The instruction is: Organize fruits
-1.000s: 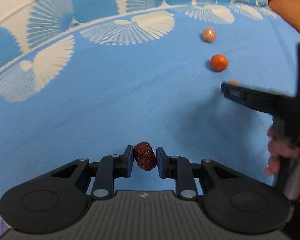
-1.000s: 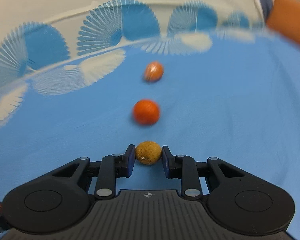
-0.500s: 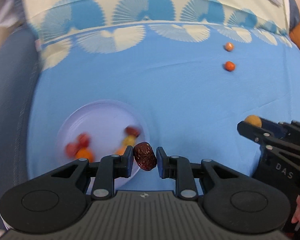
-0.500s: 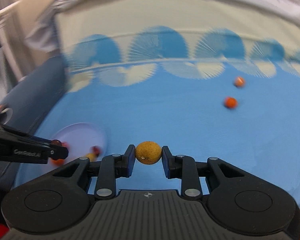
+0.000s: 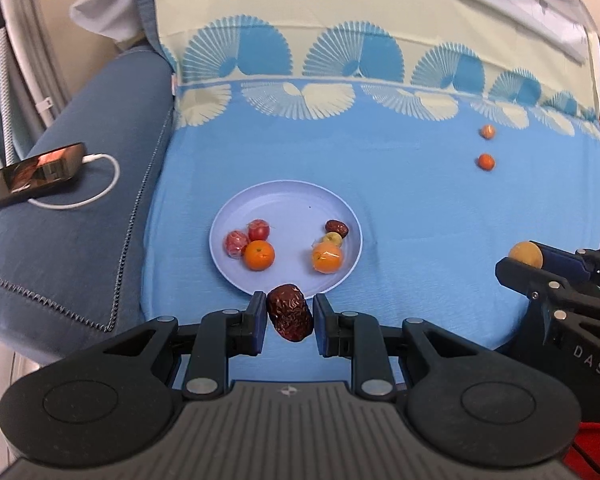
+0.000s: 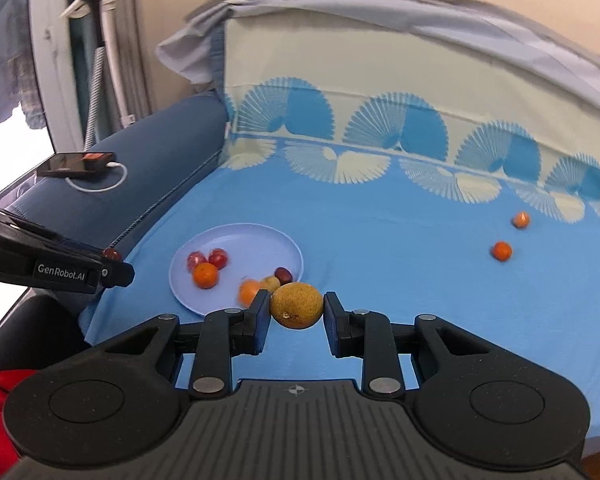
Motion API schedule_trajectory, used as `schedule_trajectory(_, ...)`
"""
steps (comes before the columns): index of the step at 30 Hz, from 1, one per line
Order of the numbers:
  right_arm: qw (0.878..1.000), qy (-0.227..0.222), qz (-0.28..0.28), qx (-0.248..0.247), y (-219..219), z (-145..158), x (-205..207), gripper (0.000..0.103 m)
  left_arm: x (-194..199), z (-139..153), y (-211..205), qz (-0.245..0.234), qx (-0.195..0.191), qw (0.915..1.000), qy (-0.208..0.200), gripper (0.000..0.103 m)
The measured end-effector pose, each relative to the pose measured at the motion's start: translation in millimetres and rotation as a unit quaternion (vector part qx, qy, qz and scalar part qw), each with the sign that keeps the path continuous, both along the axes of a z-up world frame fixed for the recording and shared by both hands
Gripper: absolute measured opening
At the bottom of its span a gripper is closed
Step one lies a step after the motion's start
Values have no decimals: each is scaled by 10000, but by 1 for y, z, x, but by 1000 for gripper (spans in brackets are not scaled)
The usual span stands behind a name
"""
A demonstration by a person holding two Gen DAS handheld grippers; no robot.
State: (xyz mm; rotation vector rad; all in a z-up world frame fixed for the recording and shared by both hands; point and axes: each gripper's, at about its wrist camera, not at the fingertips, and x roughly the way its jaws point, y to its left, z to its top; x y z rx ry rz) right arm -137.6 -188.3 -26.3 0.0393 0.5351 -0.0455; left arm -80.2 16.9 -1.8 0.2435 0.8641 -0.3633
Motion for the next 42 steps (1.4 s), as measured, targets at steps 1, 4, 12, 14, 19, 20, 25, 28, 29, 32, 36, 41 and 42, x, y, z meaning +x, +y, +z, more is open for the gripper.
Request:
schedule_trajectory(1,10000,-29,13,-49,3,2,-2,30,-3,2,2,16,-9,10000,-53,27)
schedule_trajectory(4,9999,-39,36,-130,11,5,-5,30,-10,7,8,43,-56,9998,-188,27)
schedule_trajectory(12,9994,-35,119,-338,27,10,-11,30,-18,8,19,76,-155,9996,-215,27)
schedule_trajectory(14,9992,-15,136,-374,29,10,-11,30,-18,7,22,108,-187,9996,-204,27)
schedule_trajectory(19,9989,22,160,-435,33,11,-10,30,-18,7,26,129,-228,9994,-226,27)
schedule_trajectory(20,9989,28,169,-444,34,11,-10,30,-18,7,27,130,-242,9994,-219,27)
schedule_trajectory(25,9987,64,205,-470,34,9,-8,30,-15,5,29,130,-268,9994,-176,27)
schedule_trajectory(28,9987,90,208,-462,34,8,-7,30,-13,3,29,123,-266,9995,-146,27)
schedule_trajectory(29,9987,102,213,-455,34,8,-7,30,-13,3,28,123,-266,9995,-138,27)
schedule_trajectory(32,9987,131,231,-441,33,8,-5,30,-11,1,28,119,-260,9995,-103,27)
schedule_trajectory(36,9987,169,248,-421,34,7,-4,30,-10,0,28,112,-249,9996,-67,27)
schedule_trajectory(41,9987,231,259,-381,33,5,0,30,-8,-4,26,89,-218,9997,-1,27)
schedule_trajectory(42,9987,246,263,-373,33,4,0,30,-7,-5,25,89,-212,9997,13,27)
